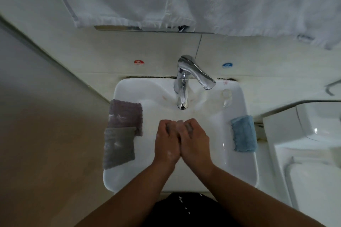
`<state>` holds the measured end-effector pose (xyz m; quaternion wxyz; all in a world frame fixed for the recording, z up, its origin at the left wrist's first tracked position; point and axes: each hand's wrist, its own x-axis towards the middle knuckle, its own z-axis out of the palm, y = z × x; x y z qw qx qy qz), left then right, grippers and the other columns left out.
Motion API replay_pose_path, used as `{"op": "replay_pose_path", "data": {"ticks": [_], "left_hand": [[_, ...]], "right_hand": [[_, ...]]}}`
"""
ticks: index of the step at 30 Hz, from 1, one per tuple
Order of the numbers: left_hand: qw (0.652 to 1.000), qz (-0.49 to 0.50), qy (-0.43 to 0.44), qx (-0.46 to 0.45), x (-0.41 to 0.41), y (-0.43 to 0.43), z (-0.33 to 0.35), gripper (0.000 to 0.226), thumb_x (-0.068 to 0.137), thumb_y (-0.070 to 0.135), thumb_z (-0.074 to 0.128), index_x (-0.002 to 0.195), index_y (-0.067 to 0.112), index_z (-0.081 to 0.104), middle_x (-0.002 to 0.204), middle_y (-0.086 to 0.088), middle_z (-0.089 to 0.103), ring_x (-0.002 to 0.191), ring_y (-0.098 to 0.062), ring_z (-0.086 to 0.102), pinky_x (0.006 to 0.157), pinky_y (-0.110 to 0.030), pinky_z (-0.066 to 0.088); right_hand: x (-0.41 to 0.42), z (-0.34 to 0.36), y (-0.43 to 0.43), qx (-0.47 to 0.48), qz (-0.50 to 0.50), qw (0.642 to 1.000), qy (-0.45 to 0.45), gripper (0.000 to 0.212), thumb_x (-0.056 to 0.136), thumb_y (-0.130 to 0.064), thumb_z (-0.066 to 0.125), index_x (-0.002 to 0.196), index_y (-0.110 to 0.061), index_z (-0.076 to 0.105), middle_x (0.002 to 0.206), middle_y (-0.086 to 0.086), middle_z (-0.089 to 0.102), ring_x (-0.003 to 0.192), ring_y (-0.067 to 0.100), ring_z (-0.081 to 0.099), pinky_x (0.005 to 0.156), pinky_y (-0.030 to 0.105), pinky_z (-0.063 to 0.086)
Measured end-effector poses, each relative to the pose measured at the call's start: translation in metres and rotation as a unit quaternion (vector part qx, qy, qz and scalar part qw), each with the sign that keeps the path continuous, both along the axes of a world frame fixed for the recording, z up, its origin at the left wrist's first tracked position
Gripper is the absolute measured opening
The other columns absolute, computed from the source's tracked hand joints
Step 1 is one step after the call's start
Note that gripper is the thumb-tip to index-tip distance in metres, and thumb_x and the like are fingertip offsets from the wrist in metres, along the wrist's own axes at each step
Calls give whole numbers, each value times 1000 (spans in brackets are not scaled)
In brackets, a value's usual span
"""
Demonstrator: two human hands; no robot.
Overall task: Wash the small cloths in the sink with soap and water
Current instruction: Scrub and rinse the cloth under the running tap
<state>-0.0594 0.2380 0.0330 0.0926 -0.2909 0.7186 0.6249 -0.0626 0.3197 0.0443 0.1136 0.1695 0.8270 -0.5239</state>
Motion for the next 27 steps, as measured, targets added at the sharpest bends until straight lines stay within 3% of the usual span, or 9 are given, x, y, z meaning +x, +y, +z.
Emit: {"op": "replay_pose_path", "data": {"ticks": [2, 4, 7, 10, 12, 17, 22, 25, 27], "left_hand": [[1000, 8, 1, 26, -4, -11, -6, 13, 96, 39, 60, 98, 28, 54, 91, 0, 67, 89, -23, 67, 85, -48, 55], [999, -13, 10, 45, 3, -7, 0, 10, 101, 37, 56, 97, 28, 56, 89, 2, 69, 86, -19, 68, 76, -42, 56], [996, -56, 22, 63, 16, 1, 13, 14, 100, 45, 50, 94, 34, 56, 88, 4, 69, 77, -12, 68, 64, -37, 55], [998, -52, 13, 23, 2, -10, 3, 11, 99, 43, 50, 95, 33, 53, 92, 3, 67, 87, -18, 67, 77, -44, 56], [999, -34, -5, 26, -10, -22, -4, 7, 100, 37, 53, 97, 32, 51, 94, 0, 67, 91, -23, 66, 80, -40, 54], [992, -96, 10, 75, 10, -11, 5, 18, 102, 43, 47, 89, 31, 52, 77, 0, 64, 63, -17, 61, 54, -36, 47], [999, -44, -10, 23, -10, -26, -7, 7, 103, 32, 50, 100, 25, 52, 92, -1, 66, 86, -22, 66, 77, -38, 54], [996, -65, -8, 57, -3, -25, -15, 12, 103, 37, 50, 100, 27, 56, 93, 1, 67, 89, -23, 67, 77, -39, 55], [989, -85, -15, 120, 12, -17, -13, 24, 96, 53, 49, 102, 30, 56, 94, -2, 67, 88, -31, 67, 68, -45, 55]], "right_hand": [[14, 4, -11, 3, 34, 999, 14, 23, 99, -40, 58, 85, -22, 57, 73, -5, 68, 68, 6, 64, 65, 25, 51], [0, -4, -9, 40, 13, 999, 13, 25, 100, -38, 57, 83, -19, 58, 71, -8, 65, 67, 2, 62, 63, 19, 46], [-27, -13, 3, 43, -65, 997, -26, 27, 98, -31, 58, 74, -17, 58, 69, -7, 61, 66, 2, 59, 67, 30, 42], [-8, -7, -11, 63, -19, 997, -40, 30, 100, -38, 54, 77, -19, 58, 72, -8, 62, 69, 3, 60, 65, 27, 42], [5, 0, -24, 49, -4, 998, -30, 30, 100, -40, 54, 78, -19, 55, 69, -7, 64, 67, 5, 60, 61, 20, 43], [-27, -12, -9, 41, -114, 992, -44, 31, 92, -31, 64, 69, -16, 50, 58, -8, 57, 55, 7, 52, 63, 30, 37], [3, -2, -32, 19, -51, 997, -51, 29, 96, -38, 59, 76, -17, 57, 68, -7, 65, 66, 8, 62, 64, 29, 46], [-2, -12, -29, 57, -33, 997, -29, 27, 97, -35, 59, 78, -16, 57, 68, -16, 63, 65, 2, 60, 60, 15, 42], [-21, -15, -18, 68, -93, 992, -45, 28, 94, -33, 62, 74, -14, 56, 66, -11, 62, 61, 4, 56, 62, 21, 39]]}}
